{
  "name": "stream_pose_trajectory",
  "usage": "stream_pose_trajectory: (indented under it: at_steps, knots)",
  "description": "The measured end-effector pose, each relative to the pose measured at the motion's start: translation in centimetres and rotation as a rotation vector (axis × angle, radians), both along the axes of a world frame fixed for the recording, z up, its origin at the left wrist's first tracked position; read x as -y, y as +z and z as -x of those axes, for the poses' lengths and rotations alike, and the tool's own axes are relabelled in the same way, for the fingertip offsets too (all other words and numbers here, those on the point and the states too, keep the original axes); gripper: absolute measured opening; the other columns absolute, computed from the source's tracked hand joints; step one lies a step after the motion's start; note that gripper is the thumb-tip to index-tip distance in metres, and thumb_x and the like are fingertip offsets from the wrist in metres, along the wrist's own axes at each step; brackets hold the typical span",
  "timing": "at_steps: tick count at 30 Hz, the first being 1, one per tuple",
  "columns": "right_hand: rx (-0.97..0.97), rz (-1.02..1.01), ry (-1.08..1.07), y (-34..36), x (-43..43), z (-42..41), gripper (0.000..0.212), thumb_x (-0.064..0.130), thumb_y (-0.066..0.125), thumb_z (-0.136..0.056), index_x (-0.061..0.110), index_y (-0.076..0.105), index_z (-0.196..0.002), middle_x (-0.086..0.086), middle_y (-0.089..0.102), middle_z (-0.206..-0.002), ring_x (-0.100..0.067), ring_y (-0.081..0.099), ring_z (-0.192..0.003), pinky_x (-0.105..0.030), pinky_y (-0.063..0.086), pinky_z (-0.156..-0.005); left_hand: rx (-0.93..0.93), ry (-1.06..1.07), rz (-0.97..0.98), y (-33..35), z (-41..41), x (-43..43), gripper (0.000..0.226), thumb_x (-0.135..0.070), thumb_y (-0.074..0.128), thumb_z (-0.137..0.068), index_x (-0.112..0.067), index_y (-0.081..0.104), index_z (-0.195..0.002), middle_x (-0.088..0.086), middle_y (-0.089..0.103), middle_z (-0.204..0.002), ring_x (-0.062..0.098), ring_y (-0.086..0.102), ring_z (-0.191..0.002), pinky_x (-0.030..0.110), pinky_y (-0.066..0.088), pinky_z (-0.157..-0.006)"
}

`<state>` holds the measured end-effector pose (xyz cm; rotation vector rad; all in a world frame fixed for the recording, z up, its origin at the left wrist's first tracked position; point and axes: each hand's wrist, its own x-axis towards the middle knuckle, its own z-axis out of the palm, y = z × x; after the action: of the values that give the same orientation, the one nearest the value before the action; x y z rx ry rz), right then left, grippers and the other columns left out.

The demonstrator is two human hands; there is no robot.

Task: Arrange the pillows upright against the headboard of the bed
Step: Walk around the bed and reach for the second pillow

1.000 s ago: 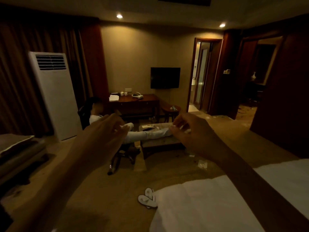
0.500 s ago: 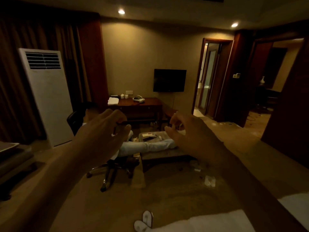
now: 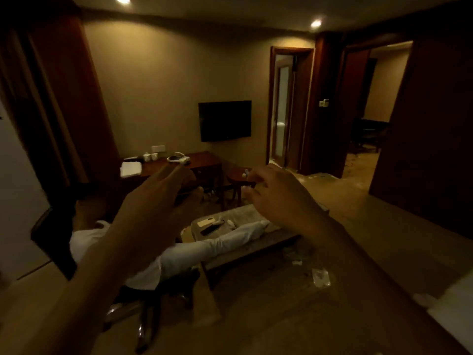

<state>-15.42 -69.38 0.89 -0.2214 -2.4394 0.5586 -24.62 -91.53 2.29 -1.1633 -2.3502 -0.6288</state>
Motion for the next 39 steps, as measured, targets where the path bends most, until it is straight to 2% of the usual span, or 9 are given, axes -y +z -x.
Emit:
stream_pose_trajectory:
  at_steps: [4, 9, 14, 17, 19, 23, 26, 34, 39]
  knots:
    - [0.022, 0.057, -0.029, 1.5, -2.1, 5.2, 0.021, 0.042, 0.063, -0.092, 0.024, 0.062, -0.102, 0.006, 0.061, -0.102, -0.011, 0.06, -0.091, -0.042, 0.055, -0.08, 0.027, -0.081, -0.02, 1.9, 6.4, -3.1, 0.042, -0.05, 0.046, -0.095, -0.027, 0.054, -0.128, 0.0, 0.058, -0.12, 0.021, 0.061, -0.1, 0.045, 0.056, -0.077]
    - [-0.014, 0.043, -0.168, 1.5, -6.4, 10.1, 0.022, 0.044, 0.062, -0.091, 0.024, 0.061, -0.101, 0.006, 0.06, -0.103, -0.009, 0.058, -0.088, -0.039, 0.056, -0.075, 0.028, -0.165, -0.032, 1.6, 13.0, -9.2, 0.03, -0.043, 0.049, -0.099, -0.025, 0.056, -0.122, -0.009, 0.05, -0.111, 0.016, 0.056, -0.096, 0.03, 0.044, -0.065]
    - [0.005, 0.038, -0.302, -0.5, -12.7, 13.2, 0.027, 0.042, 0.06, -0.093, 0.023, 0.06, -0.112, 0.008, 0.054, -0.105, -0.012, 0.057, -0.095, -0.032, 0.051, -0.074, 0.053, -0.247, -0.018, -0.2, 18.5, -16.8, 0.037, -0.053, 0.04, -0.095, -0.029, 0.056, -0.119, -0.008, 0.054, -0.114, 0.012, 0.054, -0.093, 0.038, 0.053, -0.073]
    - [-0.001, 0.059, -0.366, -1.3, -17.7, 14.8, 0.025, 0.043, 0.057, -0.095, 0.025, 0.059, -0.113, 0.007, 0.053, -0.11, -0.01, 0.057, -0.096, -0.028, 0.047, -0.073, 0.014, -0.298, -0.003, -1.2, 21.3, -22.0, 0.03, -0.049, 0.043, -0.099, -0.03, 0.056, -0.119, -0.008, 0.054, -0.115, 0.009, 0.053, -0.092, 0.032, 0.048, -0.07]
    - [-0.02, 0.064, -0.429, -1.4, -21.1, 15.7, 0.023, 0.044, 0.057, -0.095, 0.026, 0.059, -0.111, 0.007, 0.055, -0.113, -0.01, 0.058, -0.097, -0.03, 0.051, -0.075, 0.0, -0.33, 0.016, -1.4, 23.0, -25.6, 0.029, -0.047, 0.045, -0.1, -0.029, 0.055, -0.12, -0.01, 0.052, -0.113, 0.007, 0.051, -0.088, 0.028, 0.042, -0.066]
    - [-0.024, 0.077, -0.521, -1.0, -26.6, 16.7, 0.022, 0.042, 0.06, -0.094, 0.025, 0.06, -0.108, 0.004, 0.057, -0.11, -0.011, 0.058, -0.094, -0.039, 0.055, -0.08, 0.02, -0.425, 0.019, -0.2, 26.5, -32.6, 0.034, -0.05, 0.044, -0.099, -0.029, 0.054, -0.124, -0.009, 0.052, -0.119, 0.009, 0.057, -0.088, 0.037, 0.055, -0.071]
    - [0.001, 0.062, -0.591, -0.5, -29.7, 17.3, 0.022, 0.041, 0.059, -0.094, 0.023, 0.059, -0.108, 0.005, 0.057, -0.107, -0.011, 0.057, -0.093, -0.039, 0.055, -0.08, 0.008, -0.497, 0.014, 0.6, 28.5, -37.5, 0.039, -0.053, 0.042, -0.098, -0.029, 0.053, -0.127, -0.008, 0.053, -0.123, 0.012, 0.059, -0.094, 0.039, 0.055, -0.076]
    - [0.019, 0.02, -0.811, -0.6, -36.7, 18.9, 0.025, 0.042, 0.059, -0.094, 0.023, 0.059, -0.111, 0.005, 0.054, -0.106, -0.014, 0.057, -0.095, -0.039, 0.053, -0.08, -0.01, -0.72, -0.025, 0.7, 32.8, -48.9, 0.029, -0.052, 0.041, -0.098, -0.035, 0.054, -0.117, -0.012, 0.054, -0.115, 0.006, 0.057, -0.091, 0.032, 0.051, -0.072]
    - [0.057, -0.047, -1.013, -1.2, -41.7, 19.9, 0.029, 0.047, 0.059, -0.092, 0.026, 0.057, -0.112, 0.006, 0.054, -0.108, -0.013, 0.056, -0.096, -0.04, 0.053, -0.079, 0.048, -0.844, 0.022, -0.1, 36.1, -57.3, 0.039, -0.054, 0.04, -0.096, -0.034, 0.051, -0.128, -0.01, 0.051, -0.12, 0.007, 0.057, -0.094, 0.032, 0.051, -0.076]
